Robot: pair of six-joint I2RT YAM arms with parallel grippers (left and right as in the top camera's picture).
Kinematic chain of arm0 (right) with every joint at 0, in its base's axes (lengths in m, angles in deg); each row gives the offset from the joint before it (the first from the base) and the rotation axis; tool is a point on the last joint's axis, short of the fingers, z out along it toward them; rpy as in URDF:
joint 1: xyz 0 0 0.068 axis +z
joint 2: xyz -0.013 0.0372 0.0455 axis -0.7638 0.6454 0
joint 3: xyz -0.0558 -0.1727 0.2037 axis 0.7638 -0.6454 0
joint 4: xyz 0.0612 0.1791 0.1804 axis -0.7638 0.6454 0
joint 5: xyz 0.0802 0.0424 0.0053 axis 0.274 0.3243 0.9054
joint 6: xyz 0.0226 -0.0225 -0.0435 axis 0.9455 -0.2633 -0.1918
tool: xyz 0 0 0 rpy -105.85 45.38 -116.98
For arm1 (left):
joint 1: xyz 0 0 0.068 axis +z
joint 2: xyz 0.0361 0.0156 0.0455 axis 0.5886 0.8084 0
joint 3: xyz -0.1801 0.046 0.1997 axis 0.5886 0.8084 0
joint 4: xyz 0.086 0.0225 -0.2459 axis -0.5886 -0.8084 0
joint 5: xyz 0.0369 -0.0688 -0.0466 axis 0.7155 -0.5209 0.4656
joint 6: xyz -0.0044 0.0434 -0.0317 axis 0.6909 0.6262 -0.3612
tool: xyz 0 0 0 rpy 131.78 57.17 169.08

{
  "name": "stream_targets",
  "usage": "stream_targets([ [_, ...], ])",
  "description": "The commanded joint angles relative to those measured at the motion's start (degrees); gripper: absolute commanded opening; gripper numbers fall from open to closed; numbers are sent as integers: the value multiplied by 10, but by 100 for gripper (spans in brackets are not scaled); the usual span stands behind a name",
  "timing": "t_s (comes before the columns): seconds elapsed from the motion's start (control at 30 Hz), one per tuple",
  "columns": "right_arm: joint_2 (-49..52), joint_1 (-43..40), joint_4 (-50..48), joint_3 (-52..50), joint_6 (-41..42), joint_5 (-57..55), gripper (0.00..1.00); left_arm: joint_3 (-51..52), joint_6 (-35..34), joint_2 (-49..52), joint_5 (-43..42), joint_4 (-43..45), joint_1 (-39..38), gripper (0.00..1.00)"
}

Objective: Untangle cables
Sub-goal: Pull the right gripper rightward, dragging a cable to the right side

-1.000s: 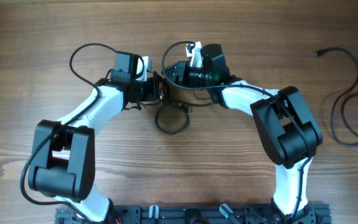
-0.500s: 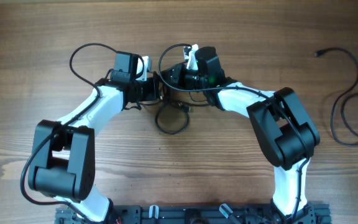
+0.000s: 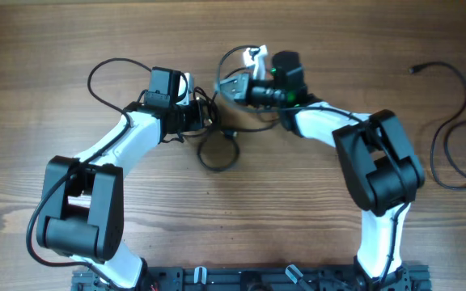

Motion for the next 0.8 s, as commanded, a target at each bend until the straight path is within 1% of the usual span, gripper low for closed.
stream_targets([
  [0.0,12,-49,-7,2,16,151,4,3,-22,-10,47,-3,2,4],
  [0.1,12,-79,16,2,16,171,4,3,-21,-6,48,-3,2,4],
  [0.17,12,-100,63,2,9,170,4,3,-24,-5,60,-5,2,4],
  [0.27,12,-123,143,2,-29,162,4,3,-39,-5,87,-7,2,4],
  [0.37,12,-150,245,2,-89,142,4,3,-39,-5,97,-11,2,4],
  [0.47,12,-174,306,1,-125,126,4,3,-56,-5,118,-14,2,4],
  [0.63,12,-198,371,1,-174,109,4,3,-66,-5,131,-16,2,4],
  [0.77,12,-208,421,1,-182,47,4,3,-75,-5,154,-20,3,4],
])
